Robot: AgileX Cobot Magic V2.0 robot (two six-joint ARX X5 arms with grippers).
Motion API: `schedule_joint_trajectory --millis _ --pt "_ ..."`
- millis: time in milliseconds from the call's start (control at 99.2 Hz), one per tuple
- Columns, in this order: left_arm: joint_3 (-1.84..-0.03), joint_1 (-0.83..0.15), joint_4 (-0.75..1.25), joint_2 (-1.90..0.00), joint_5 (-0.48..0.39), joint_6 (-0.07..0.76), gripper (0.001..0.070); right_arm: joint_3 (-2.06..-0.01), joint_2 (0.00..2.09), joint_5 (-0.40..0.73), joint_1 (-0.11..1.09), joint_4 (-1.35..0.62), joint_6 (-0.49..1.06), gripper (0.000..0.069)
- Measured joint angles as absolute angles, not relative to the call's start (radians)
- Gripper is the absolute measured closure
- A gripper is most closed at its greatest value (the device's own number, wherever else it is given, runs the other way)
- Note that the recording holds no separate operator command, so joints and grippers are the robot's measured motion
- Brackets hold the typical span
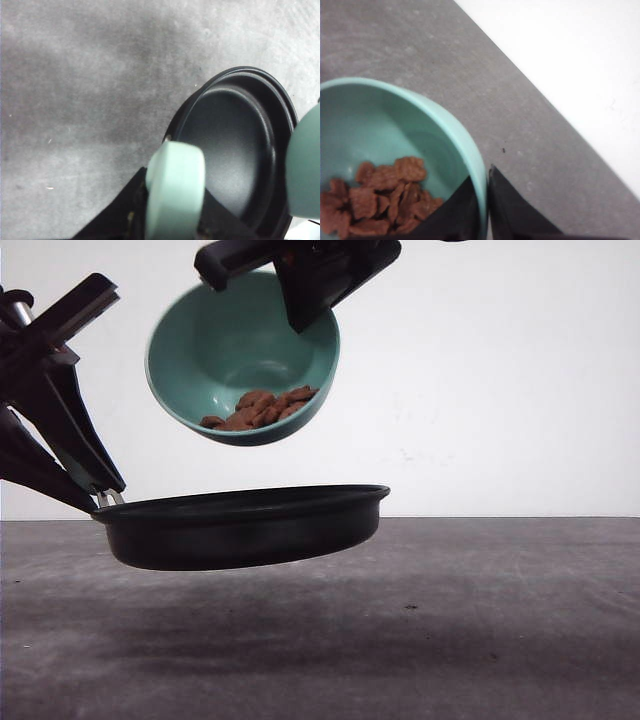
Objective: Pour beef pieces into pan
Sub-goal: 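Tilt the bowl with the right gripper to pour beef into the pan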
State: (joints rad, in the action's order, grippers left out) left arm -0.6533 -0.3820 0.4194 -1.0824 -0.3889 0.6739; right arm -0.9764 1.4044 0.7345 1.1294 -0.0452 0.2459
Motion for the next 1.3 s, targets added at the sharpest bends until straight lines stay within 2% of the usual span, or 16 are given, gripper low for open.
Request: schedule_joint_trajectory --millis 161,494,807,988,1170,1301 --pt "-0.653 -0.382 0.423 -1.082 -0.389 0.674 0.0657 -0.97 1.408 0.775 1.13 0.004 0.332 0.0679" --pt "-0.653 -0.382 0.445 -1.082 -0.398 0.675 0.0657 -0.857 1.41 0.762 1.131 0.197 0.497 0.0679" --pt "-0.653 -0.382 0.443 -1.082 -0.456 0.7 0.0657 -0.825 1.415 0.704 1.132 0.513 0.657 0.0679" --pt "-0.653 -0.382 0.442 -1.082 -0.487 0.715 0.0657 -0.822 1.415 0.677 1.131 0.55 0.693 0.0679" --pt "-0.656 -0.382 0.446 -1.082 -0.502 0.725 0.0657 -0.737 1.415 0.657 1.124 0.742 0.713 0.0679" --pt "-0.674 -0.375 0.447 -1.083 -0.502 0.727 0.0657 -0.67 1.415 0.655 1.122 0.789 0.719 0.0679"
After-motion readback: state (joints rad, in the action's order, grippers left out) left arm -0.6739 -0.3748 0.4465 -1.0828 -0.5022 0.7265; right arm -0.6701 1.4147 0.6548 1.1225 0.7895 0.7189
